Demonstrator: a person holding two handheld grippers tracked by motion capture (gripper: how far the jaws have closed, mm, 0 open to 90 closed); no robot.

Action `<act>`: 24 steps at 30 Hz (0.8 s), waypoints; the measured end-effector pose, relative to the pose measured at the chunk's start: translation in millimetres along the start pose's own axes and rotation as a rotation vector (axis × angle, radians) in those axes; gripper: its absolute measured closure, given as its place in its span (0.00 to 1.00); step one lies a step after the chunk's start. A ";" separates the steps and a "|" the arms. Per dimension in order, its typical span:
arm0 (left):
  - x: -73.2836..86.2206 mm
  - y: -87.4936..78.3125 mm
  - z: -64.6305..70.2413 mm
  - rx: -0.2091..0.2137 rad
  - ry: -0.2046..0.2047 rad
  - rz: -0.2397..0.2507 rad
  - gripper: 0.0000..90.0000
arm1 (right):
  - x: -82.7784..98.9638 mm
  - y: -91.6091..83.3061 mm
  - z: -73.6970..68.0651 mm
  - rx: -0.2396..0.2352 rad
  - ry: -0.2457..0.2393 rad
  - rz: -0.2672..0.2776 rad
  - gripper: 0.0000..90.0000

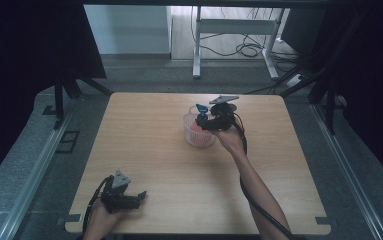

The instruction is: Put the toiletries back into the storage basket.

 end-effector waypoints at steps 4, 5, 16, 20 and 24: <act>0.0 0.0 0.0 0.000 0.000 0.000 0.12 | -1.4 -3.4 -1.7 -0.011 -0.002 0.005 0.21; 0.0 0.0 0.1 0.000 0.000 0.000 0.12 | -1.6 -4.2 -2.1 -0.013 -0.004 0.005 0.20; -0.3 0.3 0.4 0.000 -0.003 0.002 0.12 | -5.8 -12.2 -8.0 -0.022 -0.019 0.006 0.15; -0.4 0.3 0.5 0.000 -0.003 0.002 0.12 | -7.1 -14.6 -10.2 -0.026 -0.023 0.007 0.15; -0.4 0.3 0.5 0.000 -0.003 0.002 0.12 | -8.1 -17.0 -12.2 -0.027 -0.031 0.005 0.14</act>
Point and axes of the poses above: each handheld gripper's, and its own axes: y roughly forward along the jaws, x roughly out of its underside, z roughly to its right, the point moved 7 cm from there along y, roughly forward along the jaws, and after that the axes turned 10 degrees about y, right-handed, at the moved point
